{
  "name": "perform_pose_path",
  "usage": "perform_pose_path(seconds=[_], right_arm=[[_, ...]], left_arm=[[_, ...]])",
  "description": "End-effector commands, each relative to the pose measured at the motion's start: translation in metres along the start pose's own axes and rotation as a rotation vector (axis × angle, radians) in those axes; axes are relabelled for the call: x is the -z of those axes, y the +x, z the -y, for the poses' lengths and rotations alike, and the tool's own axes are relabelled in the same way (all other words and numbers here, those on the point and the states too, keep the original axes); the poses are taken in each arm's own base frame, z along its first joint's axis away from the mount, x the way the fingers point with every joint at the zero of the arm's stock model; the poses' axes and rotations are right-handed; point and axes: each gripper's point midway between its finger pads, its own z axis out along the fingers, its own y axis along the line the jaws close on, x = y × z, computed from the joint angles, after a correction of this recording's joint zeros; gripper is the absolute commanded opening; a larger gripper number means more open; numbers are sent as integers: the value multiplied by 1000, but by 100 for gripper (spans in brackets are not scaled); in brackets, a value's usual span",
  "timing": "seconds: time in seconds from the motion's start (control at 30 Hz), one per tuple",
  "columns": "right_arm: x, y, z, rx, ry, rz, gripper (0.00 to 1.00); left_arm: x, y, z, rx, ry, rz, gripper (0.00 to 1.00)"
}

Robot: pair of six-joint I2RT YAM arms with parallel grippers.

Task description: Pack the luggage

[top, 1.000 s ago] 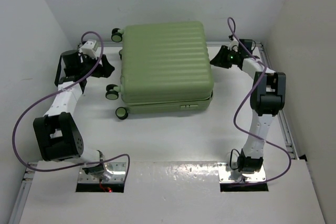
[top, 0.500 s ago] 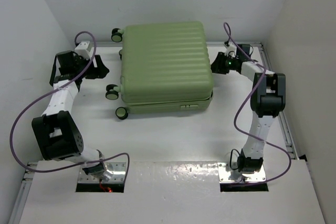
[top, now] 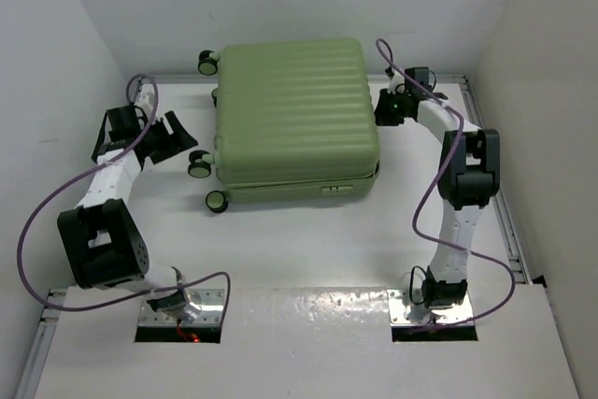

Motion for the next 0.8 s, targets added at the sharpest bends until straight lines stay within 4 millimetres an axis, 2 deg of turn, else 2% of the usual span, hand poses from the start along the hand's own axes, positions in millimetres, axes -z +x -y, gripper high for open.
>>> perform_pose_path(seconds=[0.0,0.07,0.13,0.17,0.2,0.27,0.33,0.37,0.43,0.47,0.5,0.57,0.67,0.73,0.77], right_arm=[[10,80,3,-54,55,-230,0],[27,115,0,-118,58,-315,0],[43,119,-11,-138,41,-320,0],[51,134,-14,-168,41,-346,0],[53,137,-17,-182,36,-352,0],[59,145,-26,-197,21,-363,0],[61,151,-30,-198,24,-377,0],[63,151,-33,-190,23,-374,0],[65,155,-35,-213,28,-386,0],[66,156,-36,-216,25,-386,0],[68,157,-37,-217,23,-384,0],[70,158,-40,-213,18,-391,0],[69,154,-43,-203,11,-391,0],[68,153,-44,-210,2,-394,0],[66,150,-46,-213,-2,-393,0]], left_arm=[[15,8,-7,136,-66,13,75],[18,21,-8,181,-81,-6,72],[19,31,-7,209,-80,-30,71],[19,43,-9,237,-91,-66,71],[23,45,-6,239,-80,-72,67],[26,67,-6,282,-90,-137,60],[32,78,2,310,-64,-176,43],[36,86,4,324,-58,-202,29],[40,92,4,342,-56,-217,16],[44,101,8,365,-26,-253,5],[46,104,9,384,-16,-269,0],[55,131,12,464,32,-362,0],[61,150,21,525,96,-414,0],[65,167,31,571,143,-461,0],[66,180,30,592,135,-488,0]])
